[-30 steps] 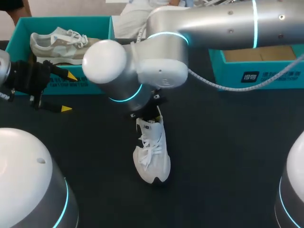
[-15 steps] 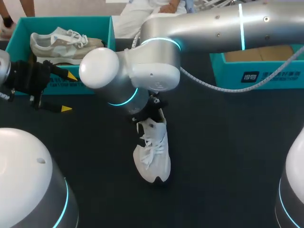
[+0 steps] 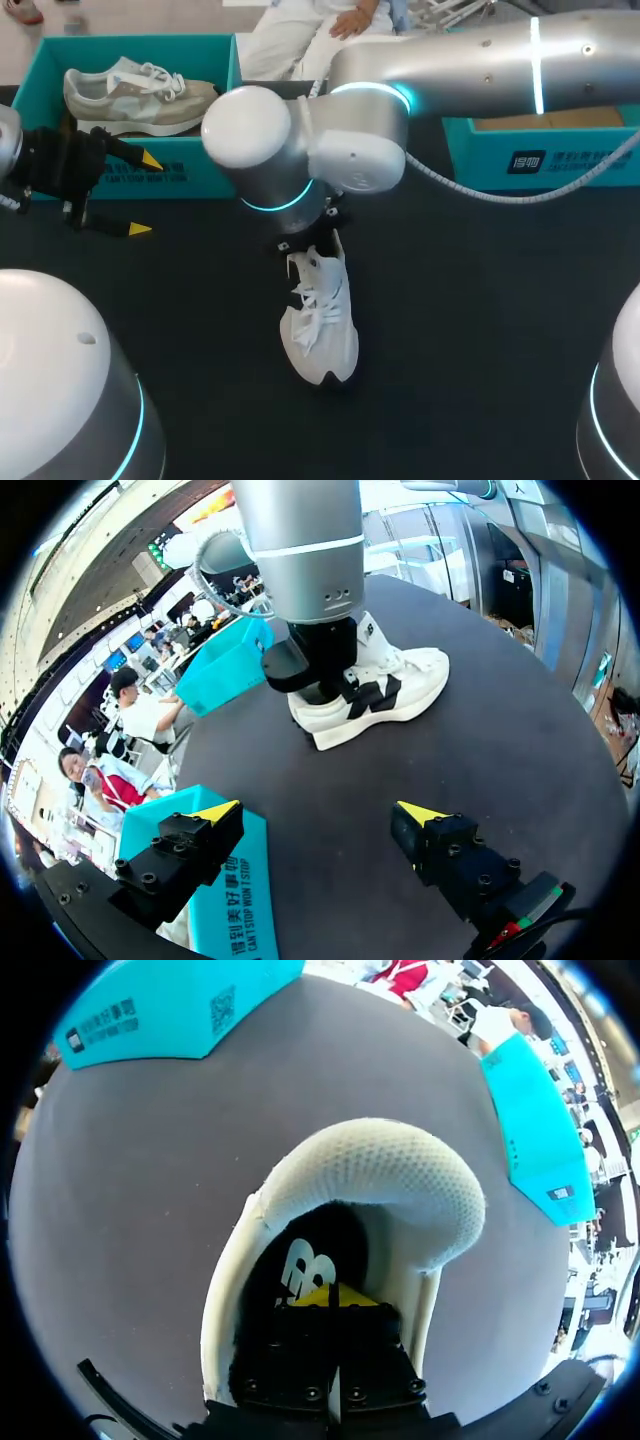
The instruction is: Take the shoe out of the shoebox, open the shoe tongue, remove and reinsert the insole, then place the shoe into the shoebox
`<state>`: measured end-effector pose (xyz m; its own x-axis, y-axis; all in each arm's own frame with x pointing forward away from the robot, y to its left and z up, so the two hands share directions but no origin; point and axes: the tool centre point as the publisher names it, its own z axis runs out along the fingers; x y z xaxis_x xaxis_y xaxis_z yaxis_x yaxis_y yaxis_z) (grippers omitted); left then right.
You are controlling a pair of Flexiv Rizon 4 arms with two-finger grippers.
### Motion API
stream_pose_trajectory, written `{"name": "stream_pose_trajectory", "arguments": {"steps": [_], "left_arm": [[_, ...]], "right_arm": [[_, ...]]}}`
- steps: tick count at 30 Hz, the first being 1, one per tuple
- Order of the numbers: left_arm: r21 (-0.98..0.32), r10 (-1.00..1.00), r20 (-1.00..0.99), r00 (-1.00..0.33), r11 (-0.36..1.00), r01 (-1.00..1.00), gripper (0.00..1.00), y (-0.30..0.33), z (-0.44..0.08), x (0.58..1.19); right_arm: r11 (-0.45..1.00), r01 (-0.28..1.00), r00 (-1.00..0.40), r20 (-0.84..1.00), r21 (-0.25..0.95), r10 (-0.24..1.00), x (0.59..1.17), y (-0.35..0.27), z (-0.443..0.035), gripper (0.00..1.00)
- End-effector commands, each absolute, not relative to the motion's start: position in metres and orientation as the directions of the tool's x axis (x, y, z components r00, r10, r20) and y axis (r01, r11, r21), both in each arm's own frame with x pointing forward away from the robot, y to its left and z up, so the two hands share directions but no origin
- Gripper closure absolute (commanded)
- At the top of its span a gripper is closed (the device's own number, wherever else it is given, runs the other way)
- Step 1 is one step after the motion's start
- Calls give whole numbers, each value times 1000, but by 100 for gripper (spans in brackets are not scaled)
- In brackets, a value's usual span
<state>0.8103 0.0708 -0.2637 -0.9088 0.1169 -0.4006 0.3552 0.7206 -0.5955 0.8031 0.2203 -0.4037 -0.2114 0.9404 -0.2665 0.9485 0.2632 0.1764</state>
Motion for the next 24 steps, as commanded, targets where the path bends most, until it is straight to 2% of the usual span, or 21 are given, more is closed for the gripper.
{"name": "stream_pose_trajectory", "arguments": {"steps": [1,16,24], "left_arm": [[-593,118,-400,-909,723,355,0,71,-263,809],[-593,118,-400,-909,723,355,0,71,-263,809],[-593,118,-400,-909,723,355,0,71,-263,809]], "right_arm": [[265,950,-216,-260,167,941,810,220,-430,100],[232,952,-157,-332,201,930,801,210,-372,100],[204,948,-141,-256,244,957,804,217,-358,100]]}}
